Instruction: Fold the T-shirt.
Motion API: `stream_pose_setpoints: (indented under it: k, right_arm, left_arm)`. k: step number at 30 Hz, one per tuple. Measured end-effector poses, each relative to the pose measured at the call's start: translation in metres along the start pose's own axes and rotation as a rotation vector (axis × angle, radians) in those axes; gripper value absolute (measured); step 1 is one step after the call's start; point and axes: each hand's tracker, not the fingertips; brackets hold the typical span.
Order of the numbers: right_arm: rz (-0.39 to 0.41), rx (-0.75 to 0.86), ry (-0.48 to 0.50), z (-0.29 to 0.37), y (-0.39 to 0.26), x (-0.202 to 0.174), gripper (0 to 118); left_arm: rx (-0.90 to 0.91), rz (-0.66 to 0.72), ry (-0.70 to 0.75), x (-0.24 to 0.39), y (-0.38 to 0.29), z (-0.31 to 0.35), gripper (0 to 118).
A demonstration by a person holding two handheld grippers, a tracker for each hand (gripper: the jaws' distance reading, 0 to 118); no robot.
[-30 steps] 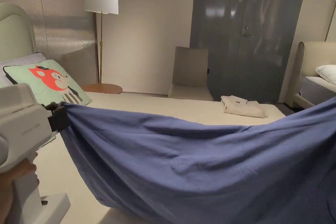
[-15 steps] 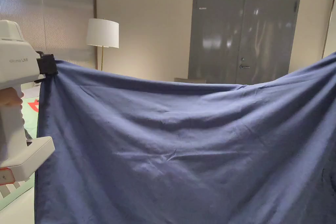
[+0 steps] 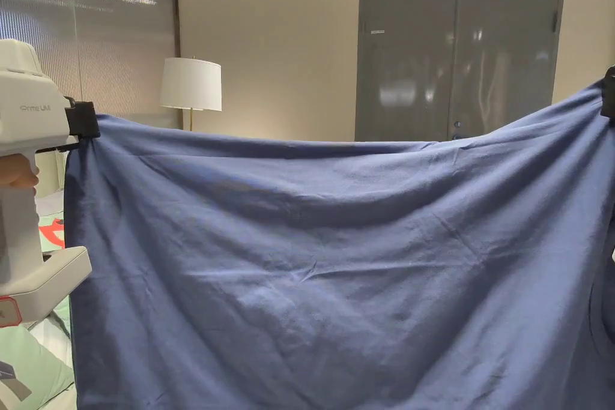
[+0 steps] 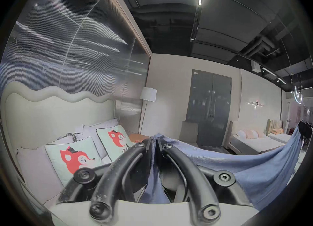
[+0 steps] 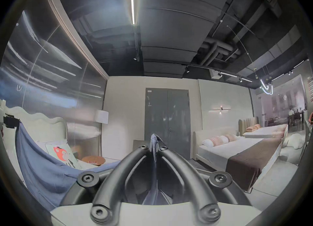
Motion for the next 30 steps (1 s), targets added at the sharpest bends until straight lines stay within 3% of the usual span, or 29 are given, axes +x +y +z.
stream_pose_setpoints:
  k: [4,16,24,25,30]
  right_arm:
    - [-0.051,-0.006,-0.001,-0.045,-0.008,-0.003,3]
    - [-0.046,0.022,-0.021,-0.126,-0.036,-0.007,3]
    - [-0.044,-0.011,-0.039,-0.137,-0.065,-0.008,3]
    - [-0.051,-0.022,0.016,-0.143,-0.07,-0.016,3]
    - [-0.04,-0.079,0.014,-0.135,-0.094,-0.012,3]
  left_arm:
    - [-0.007,-0.02,0.027,0.008,-0.003,-0.044,5]
    - [0.008,0.043,0.056,0.018,-0.016,-0.131,5]
    - [0.03,0.017,0.059,0.025,-0.046,-0.149,5]
    - [0.021,0.017,0.056,0.025,-0.051,-0.15,5]
    - [-0.03,0.015,0.055,0.021,-0.077,-0.148,5]
